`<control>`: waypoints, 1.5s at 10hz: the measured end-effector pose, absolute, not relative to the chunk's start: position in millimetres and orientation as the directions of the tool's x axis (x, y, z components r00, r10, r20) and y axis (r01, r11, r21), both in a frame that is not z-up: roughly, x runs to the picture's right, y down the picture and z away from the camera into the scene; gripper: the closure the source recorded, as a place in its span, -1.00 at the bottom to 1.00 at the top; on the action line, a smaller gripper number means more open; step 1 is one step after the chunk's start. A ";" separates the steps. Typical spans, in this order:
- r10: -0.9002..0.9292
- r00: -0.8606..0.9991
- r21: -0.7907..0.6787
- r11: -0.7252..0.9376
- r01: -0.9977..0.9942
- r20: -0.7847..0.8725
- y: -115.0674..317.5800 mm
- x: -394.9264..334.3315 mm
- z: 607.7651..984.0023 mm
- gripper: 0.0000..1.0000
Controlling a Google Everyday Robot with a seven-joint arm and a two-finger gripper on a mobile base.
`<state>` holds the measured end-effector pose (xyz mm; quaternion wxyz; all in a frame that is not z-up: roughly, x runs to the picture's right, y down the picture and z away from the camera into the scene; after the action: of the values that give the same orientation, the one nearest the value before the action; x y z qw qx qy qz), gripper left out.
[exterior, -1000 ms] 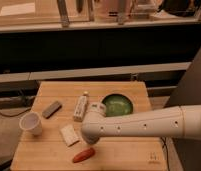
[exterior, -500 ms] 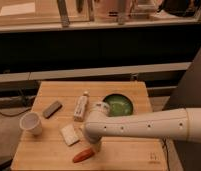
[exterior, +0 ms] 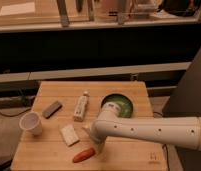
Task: Place the pepper in the ceramic cup
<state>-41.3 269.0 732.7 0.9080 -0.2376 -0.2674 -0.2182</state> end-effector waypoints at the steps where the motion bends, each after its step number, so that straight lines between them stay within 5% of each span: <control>1: -0.266 0.760 -0.308 0.797 0.519 0.593 269.9 -41.3 732.8 -0.60; 15: -0.097 0.772 -0.386 0.822 0.419 0.629 296.8 -58.4 743.0 -0.60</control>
<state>-58.4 296.8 743.0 0.9039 -0.2622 -0.3063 -0.1428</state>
